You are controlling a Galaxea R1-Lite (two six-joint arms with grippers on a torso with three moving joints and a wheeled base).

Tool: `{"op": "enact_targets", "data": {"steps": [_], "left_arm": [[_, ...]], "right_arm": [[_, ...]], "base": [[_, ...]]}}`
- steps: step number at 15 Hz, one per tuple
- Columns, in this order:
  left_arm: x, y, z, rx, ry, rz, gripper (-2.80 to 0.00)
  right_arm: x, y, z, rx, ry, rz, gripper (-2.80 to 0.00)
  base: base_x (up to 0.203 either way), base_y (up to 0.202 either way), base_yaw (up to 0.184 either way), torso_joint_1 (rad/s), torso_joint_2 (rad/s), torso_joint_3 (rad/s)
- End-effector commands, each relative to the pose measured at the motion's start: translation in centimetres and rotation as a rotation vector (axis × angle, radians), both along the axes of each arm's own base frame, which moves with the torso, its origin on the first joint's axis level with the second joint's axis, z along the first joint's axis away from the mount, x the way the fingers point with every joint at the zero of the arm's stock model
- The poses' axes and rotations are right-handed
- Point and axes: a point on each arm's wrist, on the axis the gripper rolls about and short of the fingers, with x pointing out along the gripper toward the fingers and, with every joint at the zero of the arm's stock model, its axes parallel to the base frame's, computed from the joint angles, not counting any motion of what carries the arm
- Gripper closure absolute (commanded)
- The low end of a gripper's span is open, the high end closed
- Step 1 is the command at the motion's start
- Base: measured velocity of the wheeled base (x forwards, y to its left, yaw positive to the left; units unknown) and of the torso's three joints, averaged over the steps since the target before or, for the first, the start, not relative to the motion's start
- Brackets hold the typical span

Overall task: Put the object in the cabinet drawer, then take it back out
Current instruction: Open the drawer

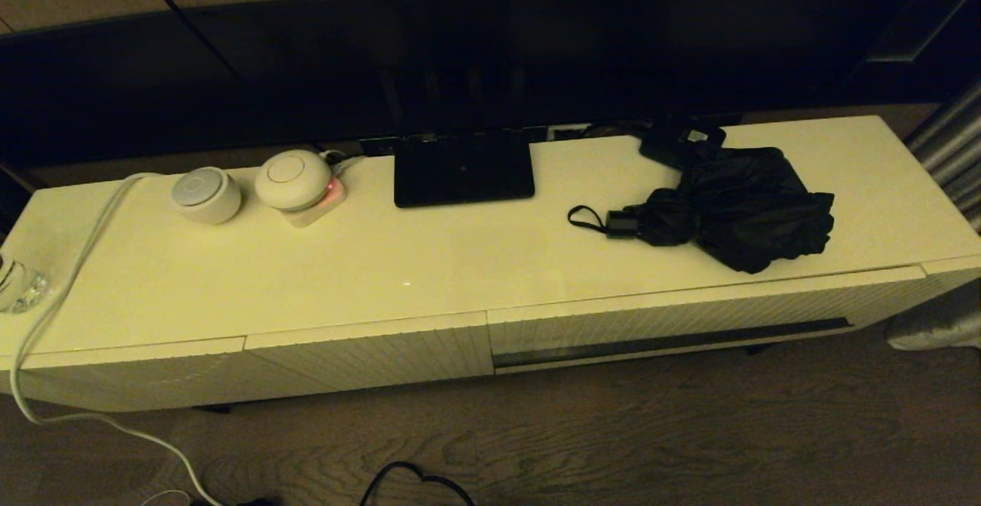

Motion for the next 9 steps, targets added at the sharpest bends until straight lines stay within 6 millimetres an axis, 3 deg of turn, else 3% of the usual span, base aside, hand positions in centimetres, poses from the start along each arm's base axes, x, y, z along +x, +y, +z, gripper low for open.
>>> {"op": "enact_targets", "data": {"steps": [1,9], "left_arm": [[0.02,0.0,-0.08,0.0,0.003,0.001,0.0],[0.02,0.0,-0.08,0.0,0.003,0.001,0.0]], "right_arm": [[0.01,0.0,0.03,0.003,-0.002,0.001,0.0],[0.0,0.0,0.03,0.006,-0.003,0.001,0.0]], "base": [[0.0,0.0,0.0,0.0,0.0,0.0],[0.0,0.0,0.0,0.0,0.0,0.0]]}}
